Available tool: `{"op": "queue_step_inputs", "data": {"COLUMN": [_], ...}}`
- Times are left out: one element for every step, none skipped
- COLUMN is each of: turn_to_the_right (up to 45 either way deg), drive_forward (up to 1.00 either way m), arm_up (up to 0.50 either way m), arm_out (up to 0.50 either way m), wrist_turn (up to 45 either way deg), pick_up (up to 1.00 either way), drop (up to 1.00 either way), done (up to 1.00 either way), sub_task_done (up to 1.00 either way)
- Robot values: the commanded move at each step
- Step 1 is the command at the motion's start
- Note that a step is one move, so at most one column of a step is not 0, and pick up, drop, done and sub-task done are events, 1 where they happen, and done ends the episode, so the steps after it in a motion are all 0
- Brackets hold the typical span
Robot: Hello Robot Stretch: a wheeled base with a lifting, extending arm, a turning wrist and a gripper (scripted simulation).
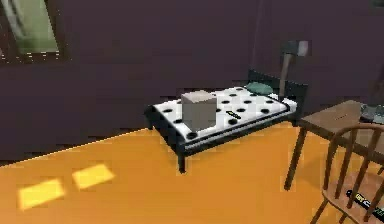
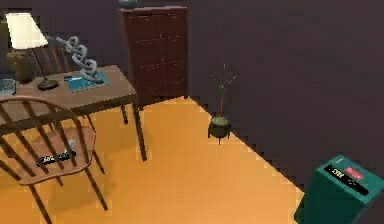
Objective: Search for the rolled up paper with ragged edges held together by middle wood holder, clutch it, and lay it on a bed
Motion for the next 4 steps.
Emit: {"op": "queue_step_inputs", "data": {"turn_to_the_right": [-45.0, -45.0, -45.0, -3.0], "drive_forward": [0.0, 0.0, 0.0, 0.0], "arm_up": [0.0, 0.0, 0.0, 0.0], "arm_out": [0.0, 0.0, 0.0, 0.0], "wrist_turn": [0.0, 0.0, 0.0, 0.0], "pick_up": [0.0, 0.0, 0.0, 0.0], "drop": [0.0, 0.0, 0.0, 0.0], "done": [0.0, 0.0, 0.0, 0.0], "sub_task_done": [0.0, 0.0, 0.0, 0.0]}}
